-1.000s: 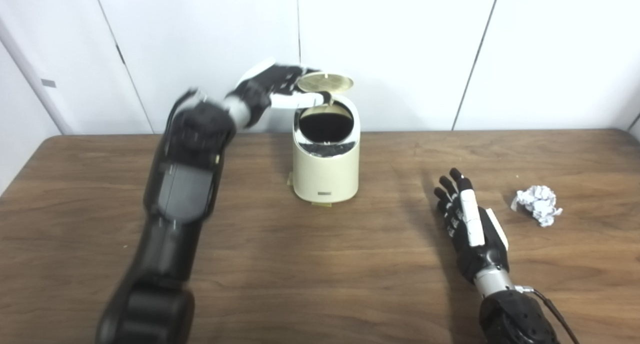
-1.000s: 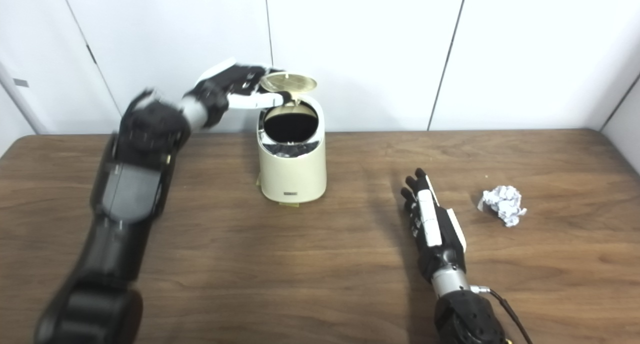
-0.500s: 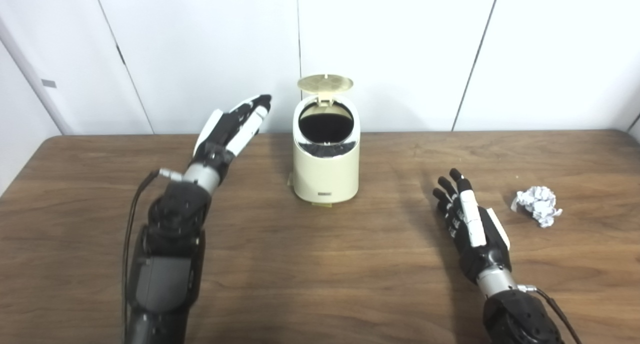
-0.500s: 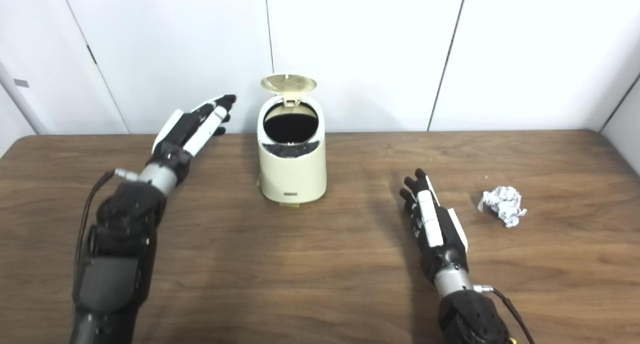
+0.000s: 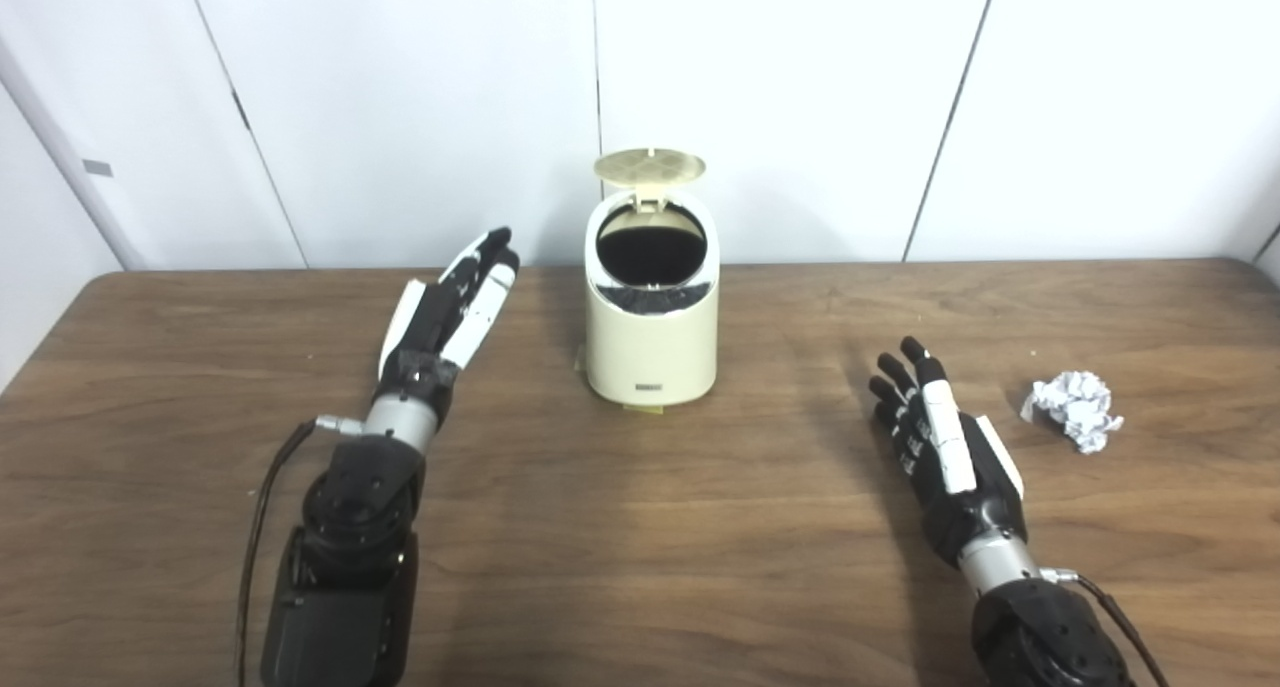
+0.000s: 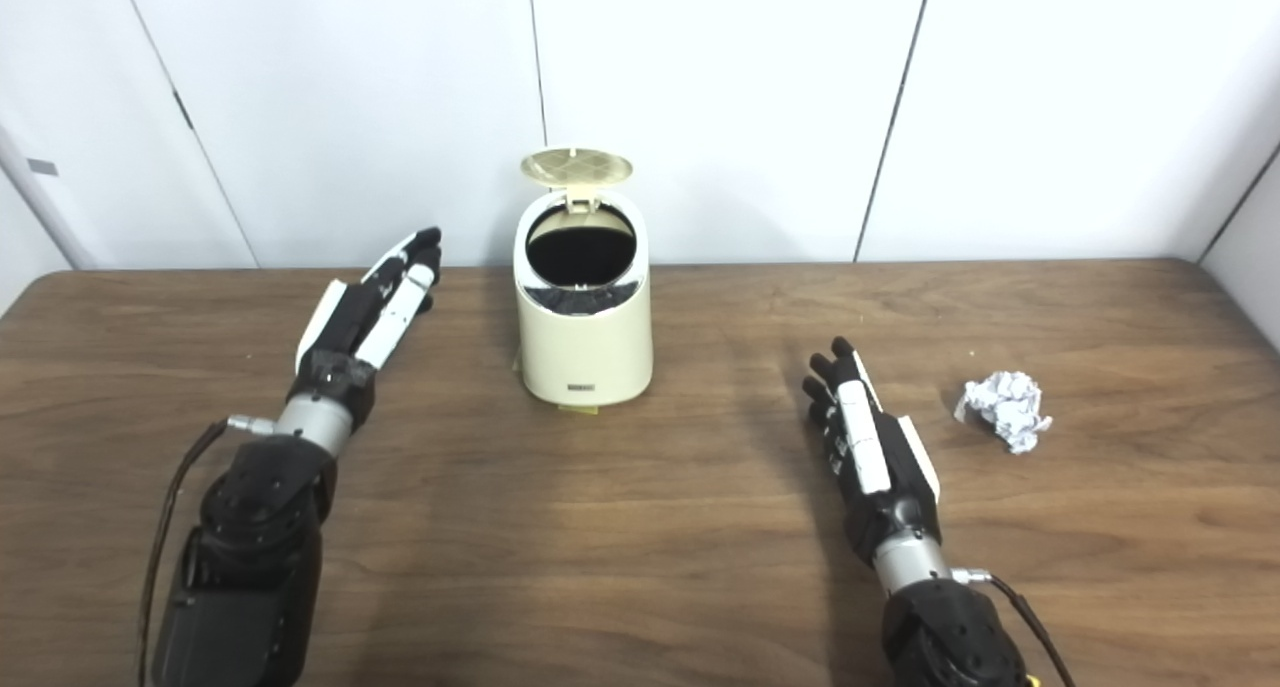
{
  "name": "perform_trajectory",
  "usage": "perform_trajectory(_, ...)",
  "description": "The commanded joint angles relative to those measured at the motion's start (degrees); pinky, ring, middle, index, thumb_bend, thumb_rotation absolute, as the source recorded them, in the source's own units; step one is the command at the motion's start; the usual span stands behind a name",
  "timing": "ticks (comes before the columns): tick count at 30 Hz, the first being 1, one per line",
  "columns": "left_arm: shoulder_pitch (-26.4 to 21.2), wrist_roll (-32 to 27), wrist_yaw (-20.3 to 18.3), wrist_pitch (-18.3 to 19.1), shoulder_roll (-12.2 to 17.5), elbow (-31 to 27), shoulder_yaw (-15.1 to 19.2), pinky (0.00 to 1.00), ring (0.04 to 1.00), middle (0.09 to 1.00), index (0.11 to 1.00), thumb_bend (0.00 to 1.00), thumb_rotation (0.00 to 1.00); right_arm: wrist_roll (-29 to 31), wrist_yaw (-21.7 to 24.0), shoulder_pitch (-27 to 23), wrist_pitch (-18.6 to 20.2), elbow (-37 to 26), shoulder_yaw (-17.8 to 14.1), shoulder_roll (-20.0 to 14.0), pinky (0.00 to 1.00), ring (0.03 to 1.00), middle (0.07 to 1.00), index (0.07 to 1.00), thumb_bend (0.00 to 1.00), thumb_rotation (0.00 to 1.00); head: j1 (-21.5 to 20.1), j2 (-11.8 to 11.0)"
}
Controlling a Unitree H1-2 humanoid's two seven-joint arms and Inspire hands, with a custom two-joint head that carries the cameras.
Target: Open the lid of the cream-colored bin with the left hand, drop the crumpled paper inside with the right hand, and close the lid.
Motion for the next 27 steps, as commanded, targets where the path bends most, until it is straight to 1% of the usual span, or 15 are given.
perform_trajectory(1, -1.6, -1.9, 1.2, -2.2, -0.4, -2.8, 0.7, 0.95, 0.942, 0.948, 0.98, 0.36, 0.79, 0.4, 0.6, -1.1, -0.8, -1.2, -0.5, -0.5, 1.0, 0.961, 0.965, 1.0, 0.62, 0.89, 0.0, 0.0)
perform_trajectory(3, -0.9, -3.2, 1.4, -2.5, -0.7, -3.0, 1.1, 0.96, 0.952, 0.958, 0.987, 0.35, 0.8, 0.3, 0.4, -1.2, -0.8, -1.4, -0.6, -0.5, 1.0, 0.961, 0.965, 1.0, 0.63, 0.88, -0.3, 0.2)
perform_trajectory(7, 0.9, -5.6, 2.3, -3.1, -1.8, -3.6, 2.2, 0.96, 0.95, 0.958, 0.987, 0.41, 0.87, -0.2, 0.1, -1.5, -0.5, -2.1, -0.7, -0.8, 1.0, 0.964, 0.964, 1.0, 0.66, 0.86, -0.5, 0.1)
perform_trajectory(10, 2.0, -6.5, 2.8, -3.6, -2.1, -3.6, 2.3, 0.96, 0.952, 0.958, 0.992, 0.45, 0.9, -1.4, -0.2, -1.8, 0.0, -3.1, -0.5, -1.5, 1.0, 0.959, 0.964, 1.0, 0.64, 0.85, -0.6, 0.1)
perform_trajectory(11, 2.3, -6.9, 3.0, -3.6, -2.3, -3.7, 2.4, 0.95, 0.953, 0.96, 0.99, 0.46, 0.91, -1.9, -0.3, -1.9, 0.3, -3.3, -0.5, -1.7, 0.99, 0.954, 0.961, 0.999, 0.64, 0.84, -0.6, 0.1)
perform_trajectory(14, 3.5, -8.7, 3.3, -3.1, -3.2, -4.2, 3.1, 0.95, 0.956, 0.963, 0.98, 0.48, 0.94, -3.5, -0.1, -2.5, 0.2, -3.6, -0.4, -3.2, 0.96, 0.94, 0.955, 1.0, 0.59, 0.77, -0.5, 0.0)
perform_trajectory(17, 4.5, -10.3, 3.7, -3.2, -4.0, -4.9, 3.5, 0.97, 0.956, 0.96, 0.967, 0.49, 0.92, -5.6, 0.2, -3.6, -1.0, -2.5, -0.5, -5.5, 0.91, 0.921, 0.954, 0.997, 0.58, 0.66, -0.6, 0.0)
perform_trajectory(18, 4.8, -10.5, 3.8, -3.3, -4.0, -5.0, 3.4, 0.97, 0.956, 0.958, 0.965, 0.49, 0.92, -6.3, 0.1, -4.0, -1.6, -1.9, -0.6, -6.3, 0.9, 0.908, 0.95, 0.994, 0.6, 0.63, -0.6, 0.0)
perform_trajectory(19, 5.0, -10.6, 3.9, -3.4, -4.0, -5.0, 3.3, 0.97, 0.959, 0.959, 0.966, 0.5, 0.92, -6.8, 0.1, -4.3, -2.1, -1.5, -0.8, -6.8, 0.88, 0.892, 0.943, 0.991, 0.62, 0.57, -1.3, -0.1)
perform_trajectory(20, 5.2, -10.7, 4.0, -3.5, -3.9, -4.9, 3.2, 0.97, 0.96, 0.96, 0.966, 0.5, 0.91, -8.3, -0.1, -4.8, -2.7, -1.1, -0.6, -7.9, 0.87, 0.887, 0.941, 0.989, 0.63, 0.55, -2.0, -0.2)
perform_trajectory(22, 5.6, -11.0, 4.1, -3.4, -3.7, -4.8, 3.1, 0.97, 0.96, 0.962, 0.977, 0.49, 0.91, -13.1, -0.9, -5.6, -4.4, -0.1, 0.5, -10.4, 0.82, 0.882, 0.917, 0.966, 0.7, 0.49, -2.5, -0.3)
perform_trajectory(23, 5.8, -11.1, 4.1, -3.4, -3.5, -4.8, 3.1, 0.98, 0.96, 0.962, 0.979, 0.49, 0.91, -14.8, -1.2, -6.1, -5.0, 0.4, 0.8, -11.5, 0.82, 0.88, 0.911, 0.962, 0.71, 0.49, -3.3, -0.3)
perform_trajectory(24, 5.9, -11.2, 4.0, -3.6, -3.4, -4.6, 3.1, 0.98, 0.963, 0.964, 0.984, 0.48, 0.91, -15.8, -1.2, -6.6, -5.2, 0.7, 0.8, -12.3, 0.82, 0.879, 0.909, 0.958, 0.73, 0.45, -3.8, -0.4)
perform_trajectory(25, 6.1, -11.3, 3.9, -3.7, -3.3, -4.5, 3.1, 0.99, 0.965, 0.965, 0.988, 0.48, 0.92, -16.3, -1.1, -6.9, -5.2, 0.8, 0.8, -12.7, 0.83, 0.881, 0.909, 0.952, 0.75, 0.41, -4.2, -0.4)
perform_trajectory(27, 6.3, -11.5, 3.7, -4.0, -2.8, -4.2, 3.0, 0.99, 0.97, 0.969, 0.994, 0.48, 0.93, -17.7, -0.8, -7.6, -4.7, 0.7, 1.0, -14.0, 0.83, 0.883, 0.908, 0.947, 0.76, 0.38, -6.0, -0.5)
